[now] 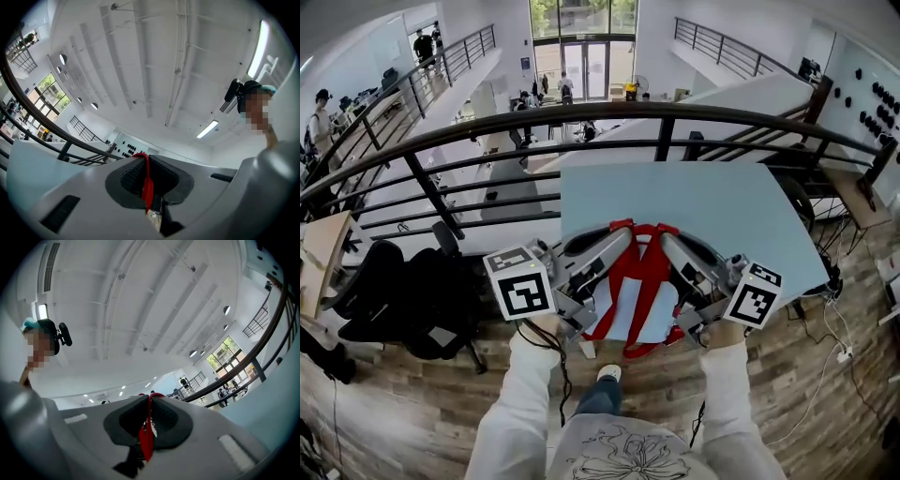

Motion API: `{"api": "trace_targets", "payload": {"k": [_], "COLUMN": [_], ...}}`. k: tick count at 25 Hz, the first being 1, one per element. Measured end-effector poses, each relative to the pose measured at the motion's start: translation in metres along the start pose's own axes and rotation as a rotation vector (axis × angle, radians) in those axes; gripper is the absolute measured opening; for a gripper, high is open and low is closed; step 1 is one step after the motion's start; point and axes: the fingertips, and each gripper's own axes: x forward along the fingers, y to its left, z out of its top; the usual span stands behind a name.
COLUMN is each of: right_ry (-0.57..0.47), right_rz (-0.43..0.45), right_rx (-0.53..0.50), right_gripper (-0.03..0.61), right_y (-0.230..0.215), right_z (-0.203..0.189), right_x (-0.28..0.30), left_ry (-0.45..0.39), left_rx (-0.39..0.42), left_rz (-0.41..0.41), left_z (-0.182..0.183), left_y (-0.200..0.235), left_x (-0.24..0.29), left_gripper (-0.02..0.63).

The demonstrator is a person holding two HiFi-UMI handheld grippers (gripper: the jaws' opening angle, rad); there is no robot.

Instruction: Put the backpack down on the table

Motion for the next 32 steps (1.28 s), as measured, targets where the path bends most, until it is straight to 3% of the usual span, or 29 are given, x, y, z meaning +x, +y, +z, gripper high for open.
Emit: {"api": "trace_targets", "payload": {"k": [12,22,32], "right_ry": [-0.020,-0.020,-0.015], "right_rz": [-0.078,-0.112,-0.115], "right_rx": [-0.015,0.016,0.036], "right_gripper": [0.026,0.026,0.026], "right_y": [-0.113,-0.176,-0.240], "right_z": [0.047,0.047,0.076], "right_x": [0.069,0.090,0.101], "left_ry": [0.028,0.056,0.061], "left_rx": [-0.032,-0.063,-0.067], "left_rz": [-0.042,-0.033,-0.010], "left_z": [0.054,0.057,0.067], "left_y": [0.119,0.185,0.237], "left_x": [0.054,0.072,0.117], "left_gripper": [0.018,0.018,0.018]}}
